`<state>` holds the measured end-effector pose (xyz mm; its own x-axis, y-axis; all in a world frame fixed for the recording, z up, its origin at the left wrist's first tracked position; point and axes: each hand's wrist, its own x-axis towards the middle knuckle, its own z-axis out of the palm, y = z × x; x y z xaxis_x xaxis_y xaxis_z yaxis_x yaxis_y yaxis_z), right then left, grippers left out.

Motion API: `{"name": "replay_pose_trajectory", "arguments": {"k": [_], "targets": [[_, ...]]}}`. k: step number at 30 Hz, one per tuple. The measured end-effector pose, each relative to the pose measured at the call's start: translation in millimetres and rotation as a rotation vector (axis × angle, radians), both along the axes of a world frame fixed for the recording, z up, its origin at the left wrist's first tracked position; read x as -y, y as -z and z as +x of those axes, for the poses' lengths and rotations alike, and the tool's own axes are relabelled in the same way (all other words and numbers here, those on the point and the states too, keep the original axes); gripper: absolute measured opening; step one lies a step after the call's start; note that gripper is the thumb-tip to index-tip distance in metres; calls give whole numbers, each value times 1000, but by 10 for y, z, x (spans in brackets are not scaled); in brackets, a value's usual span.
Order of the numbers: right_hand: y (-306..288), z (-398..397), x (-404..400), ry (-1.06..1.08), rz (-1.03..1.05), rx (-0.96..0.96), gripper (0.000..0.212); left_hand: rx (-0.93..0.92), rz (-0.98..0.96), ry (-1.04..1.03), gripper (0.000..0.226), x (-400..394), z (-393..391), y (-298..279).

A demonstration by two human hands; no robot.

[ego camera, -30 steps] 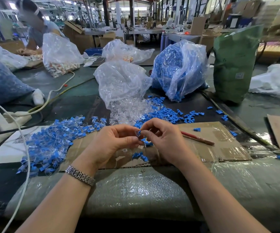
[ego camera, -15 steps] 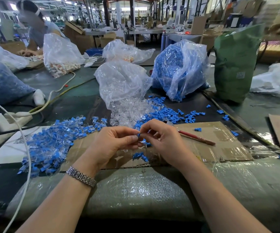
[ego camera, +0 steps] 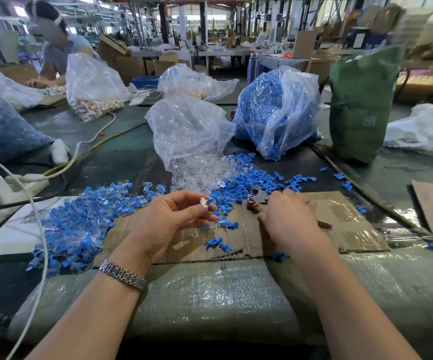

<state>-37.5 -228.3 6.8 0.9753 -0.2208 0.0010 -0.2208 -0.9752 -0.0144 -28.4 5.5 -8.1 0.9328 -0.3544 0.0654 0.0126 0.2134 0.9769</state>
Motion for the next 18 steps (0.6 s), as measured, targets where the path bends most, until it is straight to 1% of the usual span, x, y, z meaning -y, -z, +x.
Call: {"name": "replay_pose_trajectory", "arguments": {"k": [2,3,5,7,8,9,10,12,13,15,18], "targets": [[-64,18,-5,-52,-15,30,27,-7,-32,-18,22,-14,6,-2],[-83,25,-3,-66,30,49,27,-12,-52,-36,22,-11,10,-2],[-155,24,-2,-66,247,71,36,-25,-105,-82,20,-10,20,-20],[-287,-8,-1,-91,566,73,40,-41,-154,-118,18,-27,29,-47],[-360,-33,-10,-132,723,38,37,-49,-172,-127,20,-34,31,-56],[-428,-64,-37,-188,832,-30,31,-56,-192,-133,22,-40,33,-62],[-482,-96,-77,-245,889,-112,24,-58,-213,-140,24,-45,31,-67],[-525,-145,-186,-306,960,-259,20,-53,-239,-138,24,-46,29,-70],[-532,-165,-248,-318,998,-299,21,-44,-241,-126,23,-48,26,-68],[-547,-200,-353,-341,1033,-310,23,-29,-221,-108,22,-59,28,-57],[-557,-245,-421,-372,998,-284,31,-4,-168,-105,22,-76,50,-27]]}}
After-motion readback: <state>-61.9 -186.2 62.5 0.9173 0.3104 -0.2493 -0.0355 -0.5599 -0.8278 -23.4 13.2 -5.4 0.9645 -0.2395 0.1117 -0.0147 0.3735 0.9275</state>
